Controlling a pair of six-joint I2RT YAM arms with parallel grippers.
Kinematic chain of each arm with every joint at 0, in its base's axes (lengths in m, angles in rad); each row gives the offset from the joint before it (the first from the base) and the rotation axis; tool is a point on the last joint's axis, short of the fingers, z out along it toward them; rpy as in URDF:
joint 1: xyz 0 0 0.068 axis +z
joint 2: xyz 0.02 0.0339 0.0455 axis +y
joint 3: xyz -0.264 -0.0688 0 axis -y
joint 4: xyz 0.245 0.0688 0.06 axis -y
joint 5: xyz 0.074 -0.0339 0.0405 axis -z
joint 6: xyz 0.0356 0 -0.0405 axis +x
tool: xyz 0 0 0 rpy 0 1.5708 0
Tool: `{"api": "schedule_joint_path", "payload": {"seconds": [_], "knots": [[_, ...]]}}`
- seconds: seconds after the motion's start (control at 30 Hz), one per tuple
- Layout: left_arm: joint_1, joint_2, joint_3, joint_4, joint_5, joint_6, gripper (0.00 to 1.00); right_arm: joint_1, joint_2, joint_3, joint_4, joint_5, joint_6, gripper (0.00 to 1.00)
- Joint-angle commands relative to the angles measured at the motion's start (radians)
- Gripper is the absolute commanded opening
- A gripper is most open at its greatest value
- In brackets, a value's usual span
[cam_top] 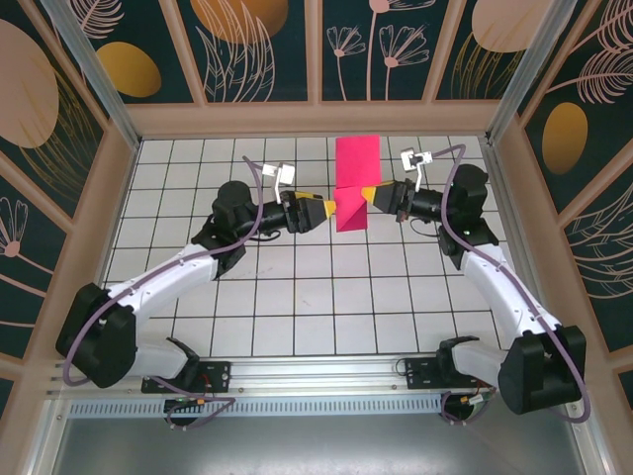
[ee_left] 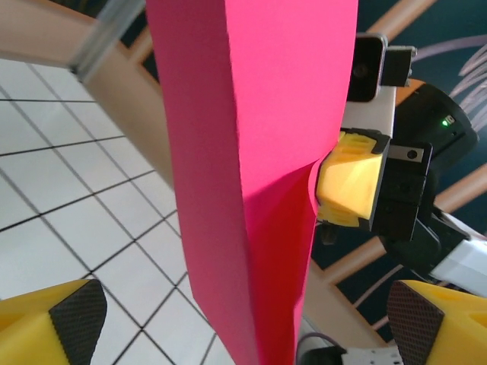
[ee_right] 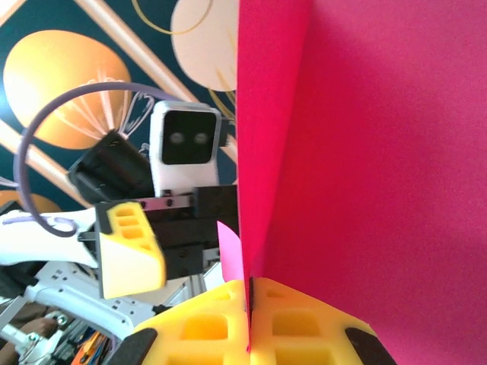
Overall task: Fold a paper plane with a square sheet of paper (fold left side to right side)
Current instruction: Turn over the paper at the center of the table.
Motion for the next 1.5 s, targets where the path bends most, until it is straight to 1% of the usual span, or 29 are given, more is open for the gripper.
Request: {"api": "schedule_joint_path", "payload": {"seconds": [0.0, 0.07, 0.13, 0.23, 0.33, 0.4, 0.5, 0.57, 0.67, 0.77, 0.83, 0.9, 0.97, 1.03, 1.1, 1.13, 1.17, 1.23, 1.3, 1.33, 1.37, 1.43, 1.47], "knots": [[-0.009, 0.023, -0.009, 0.205, 0.130, -0.092, 0.95, 0.030, -0.003, 0.037, 0.049, -0.020, 0.017, 0.00], [-0.013, 0.031, -0.007, 0.226, 0.148, -0.104, 0.92, 0.040, 0.002, 0.043, 0.058, -0.021, 0.021, 0.00], [-0.018, 0.039, -0.003, 0.236, 0.160, -0.110, 0.85, 0.052, 0.005, 0.046, 0.073, -0.025, 0.027, 0.00], [-0.022, 0.054, 0.001, 0.263, 0.165, -0.135, 0.68, 0.058, 0.005, 0.047, 0.094, -0.030, 0.041, 0.00], [-0.022, 0.061, -0.002, 0.280, 0.148, -0.148, 0.49, 0.059, 0.003, 0.045, 0.101, -0.030, 0.046, 0.00], [-0.022, 0.062, -0.003, 0.282, 0.140, -0.150, 0.38, 0.057, -0.001, 0.041, 0.097, -0.030, 0.046, 0.00], [-0.023, 0.060, -0.005, 0.277, 0.128, -0.147, 0.25, 0.054, -0.006, 0.035, 0.086, -0.027, 0.042, 0.00], [-0.022, 0.058, -0.006, 0.267, 0.121, -0.143, 0.20, 0.050, -0.010, 0.029, 0.079, -0.021, 0.037, 0.00], [-0.022, 0.052, -0.006, 0.236, 0.100, -0.130, 0.08, 0.044, -0.018, 0.020, 0.062, -0.013, 0.028, 0.01], [-0.022, 0.046, 0.001, 0.170, 0.068, -0.090, 0.04, 0.031, -0.029, 0.023, -0.023, 0.015, -0.019, 0.17], [-0.022, 0.033, 0.015, 0.062, 0.016, -0.025, 0.00, 0.010, -0.046, 0.033, -0.138, 0.063, -0.084, 0.29], [-0.024, 0.021, 0.043, -0.115, -0.077, 0.072, 0.00, -0.019, -0.064, 0.045, -0.274, 0.140, -0.154, 0.39], [-0.035, 0.008, 0.073, -0.308, -0.212, 0.175, 0.00, -0.044, -0.078, 0.066, -0.450, 0.300, -0.231, 0.49], [-0.068, 0.004, 0.106, -0.526, -0.423, 0.283, 0.00, -0.069, -0.084, 0.074, -0.592, 0.497, -0.272, 0.55], [-0.121, 0.023, 0.182, -0.713, -0.664, 0.350, 0.00, -0.082, -0.083, 0.066, -0.699, 0.692, -0.286, 0.56], [-0.143, 0.039, 0.209, -0.809, -0.778, 0.358, 0.00, -0.089, -0.084, 0.052, -0.732, 0.779, -0.285, 0.57], [-0.160, 0.060, 0.231, -0.882, -0.871, 0.352, 0.00, -0.094, -0.085, 0.038, -0.752, 0.848, -0.277, 0.57], [-0.195, 0.119, 0.302, -1.084, -1.093, 0.281, 0.00, -0.109, -0.096, -0.001, -0.781, 0.955, -0.260, 0.57], [-0.246, 0.194, 0.381, -1.267, -1.253, 0.206, 0.00, -0.119, -0.120, -0.036, -0.786, 1.023, -0.249, 0.59], [-0.271, 0.239, 0.424, -1.358, -1.315, 0.161, 0.00, -0.127, -0.134, -0.053, -0.785, 1.039, -0.244, 0.59], [-0.291, 0.277, 0.459, -1.426, -1.350, 0.128, 0.00, -0.136, -0.144, -0.065, -0.782, 1.046, -0.240, 0.59], [-0.332, 0.372, 0.536, -1.568, -1.404, 0.059, 0.00, -0.149, -0.167, -0.089, -0.772, 1.046, -0.235, 0.62], [-0.343, 0.416, 0.569, -1.614, -1.421, 0.035, 0.00, -0.153, -0.172, -0.097, -0.769, 1.043, -0.233, 0.62]]}}
